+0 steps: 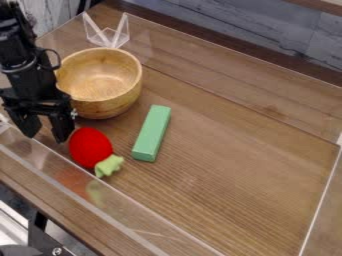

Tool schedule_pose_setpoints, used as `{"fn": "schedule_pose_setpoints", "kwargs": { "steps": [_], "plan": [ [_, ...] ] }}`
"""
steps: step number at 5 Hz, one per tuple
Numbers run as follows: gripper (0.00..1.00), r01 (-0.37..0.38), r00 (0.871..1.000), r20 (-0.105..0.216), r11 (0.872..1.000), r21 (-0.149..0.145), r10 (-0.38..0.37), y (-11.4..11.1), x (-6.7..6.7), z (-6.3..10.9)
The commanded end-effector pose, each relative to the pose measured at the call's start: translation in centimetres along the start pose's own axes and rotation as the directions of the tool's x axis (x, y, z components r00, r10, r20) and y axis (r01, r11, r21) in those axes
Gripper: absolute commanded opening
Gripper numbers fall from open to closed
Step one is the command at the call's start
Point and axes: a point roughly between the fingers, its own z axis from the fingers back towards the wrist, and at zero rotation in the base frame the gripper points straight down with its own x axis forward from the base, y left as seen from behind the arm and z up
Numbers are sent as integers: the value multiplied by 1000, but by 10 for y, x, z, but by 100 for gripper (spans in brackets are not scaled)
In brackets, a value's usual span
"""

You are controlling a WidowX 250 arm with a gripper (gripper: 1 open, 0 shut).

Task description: Move the red fruit to the right side of the table

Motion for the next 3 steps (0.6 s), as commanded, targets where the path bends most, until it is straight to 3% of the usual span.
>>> {"fn": "schedule_pose_setpoints", "kwargs": {
  "steps": [1, 3],
  "plan": [
    [100, -1, 999, 38, 1000, 13, 1, 1, 11, 19],
    [100, -55, 998, 35, 998, 9, 55, -21, 5, 6]
  ]
}}
